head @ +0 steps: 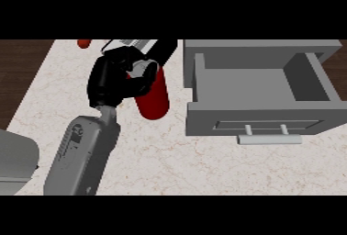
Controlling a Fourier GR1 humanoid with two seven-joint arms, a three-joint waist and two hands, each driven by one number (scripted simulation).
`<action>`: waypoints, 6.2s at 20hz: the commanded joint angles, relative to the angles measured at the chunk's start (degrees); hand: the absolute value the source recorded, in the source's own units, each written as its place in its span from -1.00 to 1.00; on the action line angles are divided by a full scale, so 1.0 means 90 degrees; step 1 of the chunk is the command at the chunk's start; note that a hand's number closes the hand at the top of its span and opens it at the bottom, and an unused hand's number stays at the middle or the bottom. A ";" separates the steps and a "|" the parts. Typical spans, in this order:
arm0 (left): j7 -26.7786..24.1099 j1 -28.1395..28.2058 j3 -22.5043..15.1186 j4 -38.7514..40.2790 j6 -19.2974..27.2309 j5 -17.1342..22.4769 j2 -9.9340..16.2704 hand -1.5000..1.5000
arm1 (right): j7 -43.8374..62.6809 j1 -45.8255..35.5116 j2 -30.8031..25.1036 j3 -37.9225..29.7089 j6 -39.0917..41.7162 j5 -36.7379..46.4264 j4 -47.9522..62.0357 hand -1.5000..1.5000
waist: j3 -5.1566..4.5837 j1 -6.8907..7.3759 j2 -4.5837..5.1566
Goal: Pick up the can, place it into the drawer and close the drawer
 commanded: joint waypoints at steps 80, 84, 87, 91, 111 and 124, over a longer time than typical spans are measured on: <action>-0.2460 -0.5348 -0.3400 0.5994 0.2959 0.4968 -0.0019 -1.00 | -0.0683 -0.1336 -0.0638 -0.0046 0.0600 0.1550 -0.0642 -1.00 | 0.0009 -0.0451 0.0120; -0.2642 -0.5233 -0.3568 0.5684 0.2985 0.5040 -0.0019 -1.00 | -0.0721 -0.1885 -0.0636 0.0517 0.0411 0.2756 -0.0780 -1.00 | 0.0002 -0.0203 0.0109; -0.2639 -0.5511 -0.3436 0.5843 0.3163 0.5058 -0.0019 -1.00 | -0.0776 -0.2217 -0.0673 0.0857 0.0297 0.3476 -0.0769 -1.00 | 0.0002 -0.0128 0.0092; -0.2548 -0.5238 -0.3661 0.5465 0.3263 0.5177 -0.0019 -1.00 | -0.0976 -0.2656 -0.0522 0.1802 0.0139 0.5039 -0.0482 -1.00 | 0.0002 -0.0007 0.0079; -0.1412 -0.5135 -0.3557 0.4777 0.3228 0.4689 0.0838 -1.00 | -0.1903 -0.5406 -0.0770 0.4326 -0.1989 0.9717 0.3937 -1.00 | -0.0002 0.0303 0.0009; -0.0769 -0.4332 -0.3561 0.3388 0.3577 0.4270 0.1711 -1.00 | -0.2091 -0.7032 -0.0773 0.4129 -0.3789 1.1000 0.7862 -1.00 | 0.0001 0.0326 0.0004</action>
